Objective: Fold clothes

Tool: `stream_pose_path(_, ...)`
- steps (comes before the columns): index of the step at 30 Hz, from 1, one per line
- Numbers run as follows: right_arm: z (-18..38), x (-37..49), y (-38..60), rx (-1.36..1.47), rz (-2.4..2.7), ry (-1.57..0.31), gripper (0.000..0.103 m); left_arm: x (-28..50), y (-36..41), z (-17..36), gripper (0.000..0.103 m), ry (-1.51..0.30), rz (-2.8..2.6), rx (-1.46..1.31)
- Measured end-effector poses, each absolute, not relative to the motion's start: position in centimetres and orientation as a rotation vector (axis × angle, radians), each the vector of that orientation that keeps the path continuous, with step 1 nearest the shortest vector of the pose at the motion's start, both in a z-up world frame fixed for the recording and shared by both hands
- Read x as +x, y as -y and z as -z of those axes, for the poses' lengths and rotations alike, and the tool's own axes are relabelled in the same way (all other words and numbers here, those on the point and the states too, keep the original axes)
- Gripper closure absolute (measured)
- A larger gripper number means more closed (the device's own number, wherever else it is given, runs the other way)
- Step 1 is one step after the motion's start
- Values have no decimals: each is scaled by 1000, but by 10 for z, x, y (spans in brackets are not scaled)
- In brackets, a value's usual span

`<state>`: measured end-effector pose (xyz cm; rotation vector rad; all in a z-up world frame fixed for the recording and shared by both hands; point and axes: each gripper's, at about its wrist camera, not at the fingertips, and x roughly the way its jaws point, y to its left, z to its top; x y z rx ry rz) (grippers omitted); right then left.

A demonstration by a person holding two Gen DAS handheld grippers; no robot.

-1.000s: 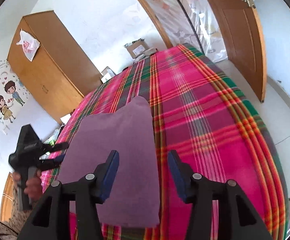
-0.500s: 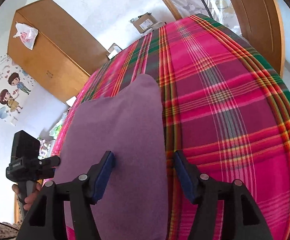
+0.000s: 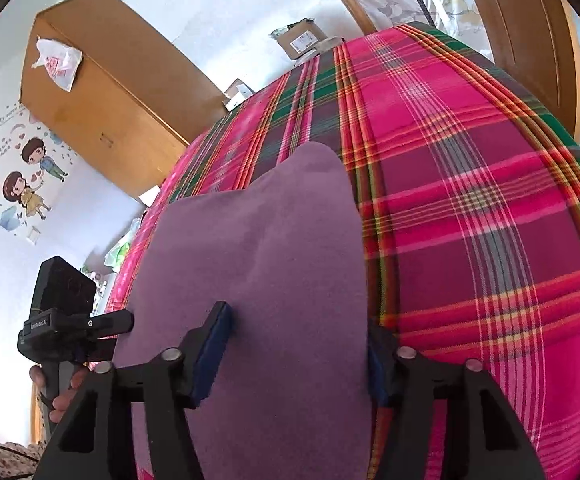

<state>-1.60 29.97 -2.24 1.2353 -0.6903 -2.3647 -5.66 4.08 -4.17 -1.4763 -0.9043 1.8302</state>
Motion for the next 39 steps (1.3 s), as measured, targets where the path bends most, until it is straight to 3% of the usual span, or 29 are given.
stream_pose_path(6,23,-16,-294,1235,2357,688,72,-52,-39,40,49,892,-1831,-1495)
stream_pose_path(9,19,-14,-290,1223,2365,693,76,-51,-35,38,53,888,-1834,-1500)
stream_pose_path(25,-18,-17,-256,1144,2389,722,79,-53,-15,5,58,828,-1914,-1408)
stream_pose_path(39,-32,-65,-165,1122,2333,663,79,-72,69,-12,58,874,-2055,-1369)
